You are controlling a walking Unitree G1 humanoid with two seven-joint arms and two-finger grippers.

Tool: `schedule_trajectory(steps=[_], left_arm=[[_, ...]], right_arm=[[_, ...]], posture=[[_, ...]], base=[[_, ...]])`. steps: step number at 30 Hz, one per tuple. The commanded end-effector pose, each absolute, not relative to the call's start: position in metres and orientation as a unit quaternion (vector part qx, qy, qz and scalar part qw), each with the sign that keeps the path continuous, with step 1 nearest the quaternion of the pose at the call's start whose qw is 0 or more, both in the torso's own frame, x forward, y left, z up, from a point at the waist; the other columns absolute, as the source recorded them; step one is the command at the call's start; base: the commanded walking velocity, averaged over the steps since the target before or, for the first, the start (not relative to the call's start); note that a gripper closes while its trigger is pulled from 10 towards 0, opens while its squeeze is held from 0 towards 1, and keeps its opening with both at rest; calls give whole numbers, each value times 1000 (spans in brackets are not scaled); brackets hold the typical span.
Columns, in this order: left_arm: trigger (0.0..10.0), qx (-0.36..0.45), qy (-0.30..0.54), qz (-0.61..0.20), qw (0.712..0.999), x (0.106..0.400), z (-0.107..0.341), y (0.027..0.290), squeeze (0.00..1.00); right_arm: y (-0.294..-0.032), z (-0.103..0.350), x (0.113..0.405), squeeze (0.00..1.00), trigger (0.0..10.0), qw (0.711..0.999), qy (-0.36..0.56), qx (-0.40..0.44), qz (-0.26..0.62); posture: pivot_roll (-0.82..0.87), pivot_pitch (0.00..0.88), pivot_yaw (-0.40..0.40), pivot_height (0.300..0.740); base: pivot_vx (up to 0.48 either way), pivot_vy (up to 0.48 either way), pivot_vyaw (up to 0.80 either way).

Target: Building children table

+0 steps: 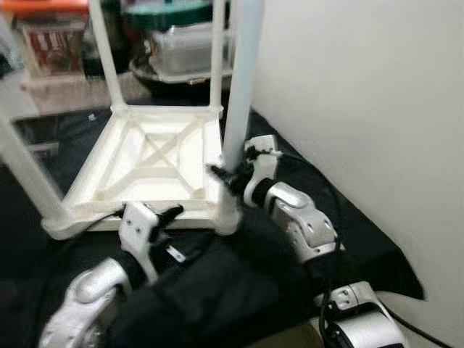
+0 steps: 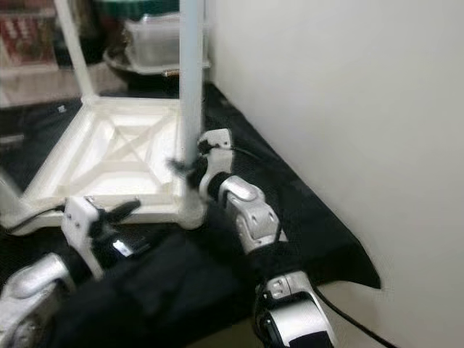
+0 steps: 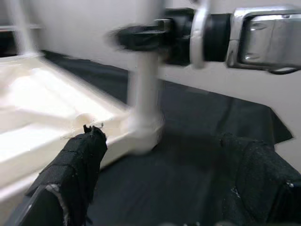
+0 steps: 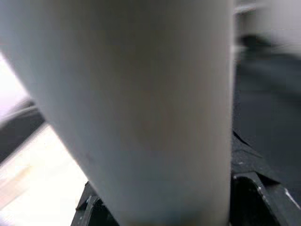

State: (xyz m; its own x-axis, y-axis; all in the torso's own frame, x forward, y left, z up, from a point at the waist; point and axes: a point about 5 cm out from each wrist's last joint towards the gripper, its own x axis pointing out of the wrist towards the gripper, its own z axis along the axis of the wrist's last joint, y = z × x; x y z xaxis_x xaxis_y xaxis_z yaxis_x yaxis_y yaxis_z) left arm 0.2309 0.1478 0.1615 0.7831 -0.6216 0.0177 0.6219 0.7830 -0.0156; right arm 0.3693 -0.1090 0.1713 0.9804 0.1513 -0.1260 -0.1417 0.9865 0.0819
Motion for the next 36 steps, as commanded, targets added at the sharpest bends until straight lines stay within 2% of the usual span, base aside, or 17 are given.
schedule_trajectory(steps=[1, 6, 7, 8, 11, 12, 13, 14, 19, 20, 21, 26, 27, 30, 32, 34, 36], left_arm=[[10000, -7, -4, -324, 946, 231, 161, 150, 0], [10000, -7, -3, -332, 943, 233, 161, 150, 0], [10000, -6, -3, -335, 942, 235, 161, 149, 0], [10000, -6, -3, -338, 941, 236, 161, 148, 0], [10000, -5, -3, -339, 941, 237, 161, 148, 0], [10000, -6, -6, -341, 940, 237, 163, 147, 0], [10000, -6, -6, -341, 940, 237, 163, 147, 0], [10000, -8, -9, -339, 941, 237, 164, 148, 0], [10000, -7, -8, -333, 943, 236, 163, 150, 0], [10000, -7, -8, -332, 943, 235, 162, 150, 0], [10000, -7, -8, -329, 944, 233, 162, 151, 0], [10000, -8, -5, -324, 946, 230, 161, 152, 0], [10000, -9, -4, -326, 945, 230, 161, 151, 0], [10000, -9, -4, -327, 945, 230, 160, 151, 0], [10000, -9, -4, -327, 945, 230, 160, 151, 0], [10000, -9, -4, -330, 944, 232, 160, 149, 0], [10000, -10, -5, -333, 943, 233, 161, 148, 0]], right_arm=[[-168, 123, 349, 0, 0, 981, 151, 27, -121], [-158, 126, 328, 0, 0, 985, 146, 38, -88], [-141, 141, 332, 0, 10000, 992, 111, 58, -16], [-130, 158, 336, 1000, 10000, 994, 69, 70, 52], [-124, 169, 338, 1000, 10000, 992, 39, 75, 93], [-109, 188, 340, 1000, 10000, 973, 12, 94, 212], [-109, 188, 340, 1000, 10000, 973, 12, 94, 212], [-96, 200, 335, 0, 10000, 932, -3, 77, 354], [-85, 205, 319, 0, 10000, 849, -11, 20, 528], [-85, 201, 315, 0, 9294, 831, -7, 0, 557], [-83, 194, 313, 0, 0, 826, 7, 7, 563], [-78, 174, 313, 0, 0, 861, 40, 45, 505], [-95, 158, 334, 0, 0, 938, 80, 49, 334], [-108, 144, 344, 0, 0, 971, 114, 46, 205], [-108, 144, 344, 0, 0, 971, 114, 46, 205], [-162, 116, 342, 0, 0, 983, 165, 20, -78], [-174, 112, 336, 0, 0, 979, 167, 16, -113]], posture=[[28, 0, -63, 740], [8, 0, -47, 740], [-5, 0, -40, 740], [-8, 0, -38, 740], [-8, 0, -38, 740], [12, 0, -56, 740], [12, 0, -56, 740], [12, 0, -57, 740], [30, 0, -72, 740], [38, 0, -79, 740], [41, 0, -84, 740], [41, 0, -79, 740], [33, 0, -76, 740], [29, 0, -74, 740], [29, 0, -74, 740], [26, 0, -66, 740], [16, 0, -54, 740]], base=[[0, 0, 0], [0, 0, 0], [0, 0, 0], [0, 0, 0], [0, 0, 0], [0, 0, 0], [0, 0, 0], [0, 0, 0], [0, 0, 0], [0, 0, 0], [0, 0, 0], [0, 0, 0], [0, 0, 0], [0, 0, 0], [0, 0, 0], [0, 0, 0], [0, 0, 0]])
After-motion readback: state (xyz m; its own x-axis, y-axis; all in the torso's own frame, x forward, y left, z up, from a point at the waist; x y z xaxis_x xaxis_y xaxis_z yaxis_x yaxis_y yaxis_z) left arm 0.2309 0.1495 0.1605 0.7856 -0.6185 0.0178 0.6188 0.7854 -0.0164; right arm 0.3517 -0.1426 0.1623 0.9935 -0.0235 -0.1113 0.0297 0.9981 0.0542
